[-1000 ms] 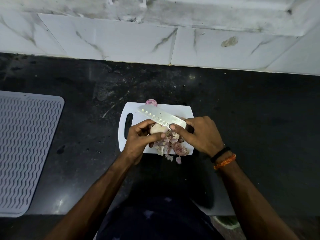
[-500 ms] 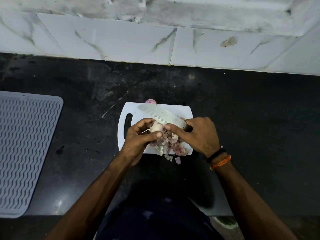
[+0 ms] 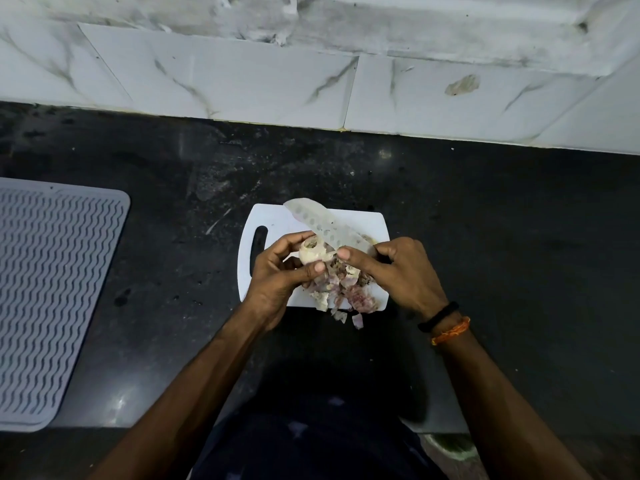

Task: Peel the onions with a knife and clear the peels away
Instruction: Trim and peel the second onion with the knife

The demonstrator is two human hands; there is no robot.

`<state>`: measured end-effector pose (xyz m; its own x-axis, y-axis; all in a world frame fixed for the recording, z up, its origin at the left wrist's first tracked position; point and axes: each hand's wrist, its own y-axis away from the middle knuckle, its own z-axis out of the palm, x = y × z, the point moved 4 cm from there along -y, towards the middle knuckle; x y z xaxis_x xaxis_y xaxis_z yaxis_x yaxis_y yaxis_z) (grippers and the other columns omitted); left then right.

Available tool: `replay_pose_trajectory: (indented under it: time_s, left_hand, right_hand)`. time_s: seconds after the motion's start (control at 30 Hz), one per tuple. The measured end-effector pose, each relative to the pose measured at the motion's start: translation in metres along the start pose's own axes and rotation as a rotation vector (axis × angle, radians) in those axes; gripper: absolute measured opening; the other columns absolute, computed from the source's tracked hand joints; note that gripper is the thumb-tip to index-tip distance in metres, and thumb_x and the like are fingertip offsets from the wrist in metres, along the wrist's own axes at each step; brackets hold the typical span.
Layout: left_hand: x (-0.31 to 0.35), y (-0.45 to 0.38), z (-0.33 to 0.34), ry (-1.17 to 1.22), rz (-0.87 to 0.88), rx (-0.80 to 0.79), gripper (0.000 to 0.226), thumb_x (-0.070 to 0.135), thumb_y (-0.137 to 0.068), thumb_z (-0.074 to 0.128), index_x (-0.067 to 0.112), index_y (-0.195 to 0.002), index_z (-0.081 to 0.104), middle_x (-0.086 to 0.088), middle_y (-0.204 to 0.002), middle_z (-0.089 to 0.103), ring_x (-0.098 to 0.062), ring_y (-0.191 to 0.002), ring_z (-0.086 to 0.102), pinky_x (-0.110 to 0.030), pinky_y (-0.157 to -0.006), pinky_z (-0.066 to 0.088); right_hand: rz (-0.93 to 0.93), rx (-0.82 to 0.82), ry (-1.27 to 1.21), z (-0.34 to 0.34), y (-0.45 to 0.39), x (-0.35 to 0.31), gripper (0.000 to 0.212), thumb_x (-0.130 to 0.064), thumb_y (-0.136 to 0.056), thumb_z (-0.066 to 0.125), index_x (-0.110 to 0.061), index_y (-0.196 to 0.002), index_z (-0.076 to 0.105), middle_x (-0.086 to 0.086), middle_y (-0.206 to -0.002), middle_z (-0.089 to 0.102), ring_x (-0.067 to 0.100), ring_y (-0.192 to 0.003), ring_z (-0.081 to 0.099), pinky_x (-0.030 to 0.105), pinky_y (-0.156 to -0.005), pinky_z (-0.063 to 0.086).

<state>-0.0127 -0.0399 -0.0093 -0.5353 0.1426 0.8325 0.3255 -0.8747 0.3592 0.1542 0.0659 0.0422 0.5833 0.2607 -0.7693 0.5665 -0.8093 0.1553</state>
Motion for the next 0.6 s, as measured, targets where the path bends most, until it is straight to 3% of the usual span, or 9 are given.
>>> replay_pose_trajectory:
  time_s: [0.07,0.13,0.2,0.27,0.33,0.43,0.6]
  left_hand:
    - [-0.001,-0.001,-0.003,-0.008,0.016,0.012,0.055,0.008,-0.058,0.09,0.019,-0.109,0.073,-0.013,-0.112,0.068,-0.019,-0.088,0.066,-0.025,-0.064,0.054]
    - [-0.002,-0.002,-0.005,-0.033,0.037,0.009,0.062,0.02,-0.053,0.095,0.018,-0.11,0.072,-0.014,-0.114,0.07,-0.027,-0.101,0.066,-0.036,-0.08,0.058]
    - [-0.002,-0.002,-0.006,-0.044,0.062,0.01,0.063,0.018,-0.054,0.094,0.014,-0.112,0.07,-0.013,-0.114,0.071,-0.031,-0.109,0.065,-0.046,-0.093,0.055]
    - [-0.002,-0.003,-0.005,-0.069,0.065,0.017,0.062,0.009,-0.054,0.093,0.011,-0.111,0.068,-0.01,-0.112,0.072,-0.031,-0.108,0.065,-0.046,-0.093,0.056]
    - [0.0,-0.002,-0.001,-0.125,0.064,0.036,0.066,-0.002,-0.05,0.094,0.009,-0.109,0.067,-0.002,-0.106,0.074,-0.026,-0.102,0.069,-0.037,-0.083,0.058]
    - [0.003,-0.001,0.003,-0.218,0.094,0.045,0.067,0.0,-0.047,0.093,0.007,-0.108,0.066,0.003,-0.102,0.074,-0.024,-0.1,0.07,-0.035,-0.079,0.059]
    - [0.002,-0.001,0.005,-0.267,0.097,0.025,0.071,0.0,-0.052,0.096,0.005,-0.116,0.065,-0.015,-0.112,0.073,-0.033,-0.104,0.071,-0.051,-0.089,0.058]
  right_hand:
    - [0.0,-0.001,-0.03,-0.002,0.001,-0.004,0.071,-0.067,-0.077,0.07,-0.01,-0.041,0.049,-0.003,-0.038,0.039,0.011,-0.039,0.035,0.038,-0.047,0.033]
    - [0.012,0.005,-0.093,-0.004,0.003,-0.006,0.063,-0.058,-0.08,0.073,-0.021,-0.037,0.045,-0.01,-0.036,0.04,0.009,-0.038,0.037,0.031,-0.05,0.032]
    - [0.028,-0.002,-0.149,-0.004,0.004,-0.006,0.062,-0.055,-0.081,0.073,-0.023,-0.036,0.044,-0.011,-0.036,0.043,0.008,-0.039,0.039,0.029,-0.052,0.035]
    - [0.043,0.003,-0.172,-0.004,0.004,-0.007,0.065,-0.059,-0.08,0.072,-0.015,-0.039,0.046,-0.008,-0.038,0.044,0.013,-0.042,0.041,0.037,-0.054,0.039]
    - [0.07,0.005,-0.209,-0.002,0.002,-0.006,0.073,-0.064,-0.079,0.071,-0.005,-0.042,0.046,-0.001,-0.039,0.044,0.02,-0.044,0.042,0.045,-0.056,0.044]
    - [0.117,0.002,-0.299,0.001,-0.001,-0.006,0.077,-0.066,-0.077,0.072,-0.005,-0.042,0.041,0.002,-0.04,0.038,0.023,-0.044,0.04,0.048,-0.057,0.044]
    - [0.167,0.004,-0.416,0.004,-0.004,-0.007,0.068,-0.058,-0.08,0.074,-0.015,-0.038,0.043,-0.001,-0.039,0.042,0.014,-0.04,0.042,0.031,-0.056,0.039]
